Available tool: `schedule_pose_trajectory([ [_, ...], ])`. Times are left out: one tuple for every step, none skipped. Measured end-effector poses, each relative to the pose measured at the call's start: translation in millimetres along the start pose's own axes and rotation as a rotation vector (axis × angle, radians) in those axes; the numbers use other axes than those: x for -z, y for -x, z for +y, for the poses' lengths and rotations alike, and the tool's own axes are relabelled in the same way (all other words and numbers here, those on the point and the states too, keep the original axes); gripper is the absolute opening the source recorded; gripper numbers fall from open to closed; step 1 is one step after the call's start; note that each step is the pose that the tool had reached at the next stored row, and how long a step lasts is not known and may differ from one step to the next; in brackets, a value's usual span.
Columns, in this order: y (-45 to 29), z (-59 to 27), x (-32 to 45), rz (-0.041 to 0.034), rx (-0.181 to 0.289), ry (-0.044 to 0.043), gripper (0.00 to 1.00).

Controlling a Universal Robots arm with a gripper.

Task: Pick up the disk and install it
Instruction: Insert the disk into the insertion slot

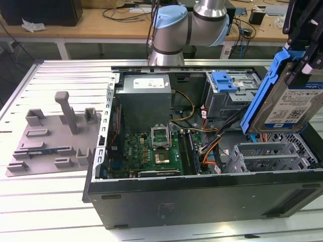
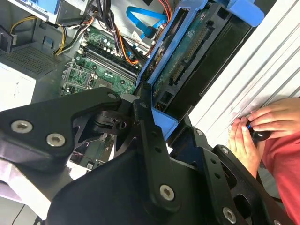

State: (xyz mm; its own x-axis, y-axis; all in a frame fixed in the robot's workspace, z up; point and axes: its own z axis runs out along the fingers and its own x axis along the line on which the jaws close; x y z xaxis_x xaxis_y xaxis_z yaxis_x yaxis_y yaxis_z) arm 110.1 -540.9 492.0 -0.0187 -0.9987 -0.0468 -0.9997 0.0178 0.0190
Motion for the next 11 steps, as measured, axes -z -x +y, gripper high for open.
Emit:
schedule_pose_trajectory([
  [0.0,0.0,0.0,0.0,0.0,0.0,0.37],
  [0.0,-0.8,-0.1,-0.0001,0.0,0.0,0.37],
  [0.0,-2.0,0.0,0.0,0.001,0.0,0.37],
  [0.0,-2.6,0.0,0.0,0.002,0.0,0.37],
  [0.1,-3.1,0.1,0.0002,0.005,0.0002,0.37],
  [0.1,-4.1,0.1,0.0002,0.008,0.0004,0.37],
  [0.1,-4.2,0.0,0.0001,0.009,0.0004,0.37],
  [0.1,-4.3,0.1,0.0002,0.01,0.0004,0.37],
  [0.0,-4.4,0.0,0.0004,0.011,0.0005,0.37],
  [-0.5,-4.4,-0.4,0.0,0.012,0.0005,0.37],
  [-0.9,-4.4,-0.3,0.0003,0.012,0.0005,0.37],
])
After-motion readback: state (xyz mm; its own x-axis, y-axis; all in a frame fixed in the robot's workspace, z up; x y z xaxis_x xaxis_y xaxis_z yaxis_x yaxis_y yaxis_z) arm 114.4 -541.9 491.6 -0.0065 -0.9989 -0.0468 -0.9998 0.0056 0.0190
